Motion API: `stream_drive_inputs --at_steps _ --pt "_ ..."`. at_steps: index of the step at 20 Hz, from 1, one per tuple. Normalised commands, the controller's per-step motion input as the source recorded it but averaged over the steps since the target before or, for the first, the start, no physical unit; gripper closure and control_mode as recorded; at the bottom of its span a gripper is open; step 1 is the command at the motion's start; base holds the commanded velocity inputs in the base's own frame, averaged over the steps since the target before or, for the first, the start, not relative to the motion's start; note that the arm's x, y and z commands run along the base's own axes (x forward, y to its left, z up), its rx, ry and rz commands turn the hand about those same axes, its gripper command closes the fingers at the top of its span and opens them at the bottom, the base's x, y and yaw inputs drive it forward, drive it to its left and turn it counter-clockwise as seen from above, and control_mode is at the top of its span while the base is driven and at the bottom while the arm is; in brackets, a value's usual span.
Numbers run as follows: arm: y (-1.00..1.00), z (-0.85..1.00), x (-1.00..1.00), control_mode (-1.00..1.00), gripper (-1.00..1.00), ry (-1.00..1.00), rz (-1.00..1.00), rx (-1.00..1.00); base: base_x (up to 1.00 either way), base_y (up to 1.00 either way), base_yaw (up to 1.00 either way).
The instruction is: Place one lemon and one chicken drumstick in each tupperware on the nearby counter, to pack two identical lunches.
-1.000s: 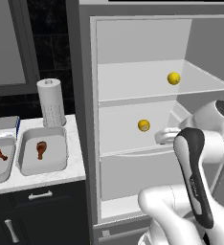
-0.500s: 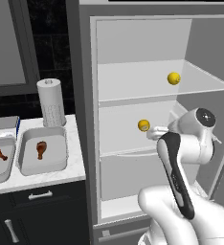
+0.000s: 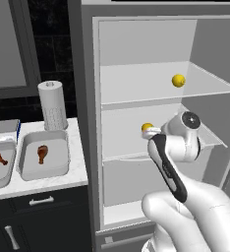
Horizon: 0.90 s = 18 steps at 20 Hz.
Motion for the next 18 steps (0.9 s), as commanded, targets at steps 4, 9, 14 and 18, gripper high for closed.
stream_drive_inputs --at_steps 4,9,14,18 --pt "0.00 -0.25 0.66 -1.00 -1.00 0.05 0.00 0.00 0.00 0.00 0.00" --pt "0.00 -0.15 0.64 -1.00 -1.00 0.04 0.00 0.00 0.00 0.00 0.00" --pt "0.00 -0.29 0.60 -1.00 -1.00 0.01 0.00 0.00 0.00 0.00 0.00" --pt "-0.01 -0.33 0.54 -1.00 -1.00 0.00 0.00 0.00 0.00 0.00 0.00"
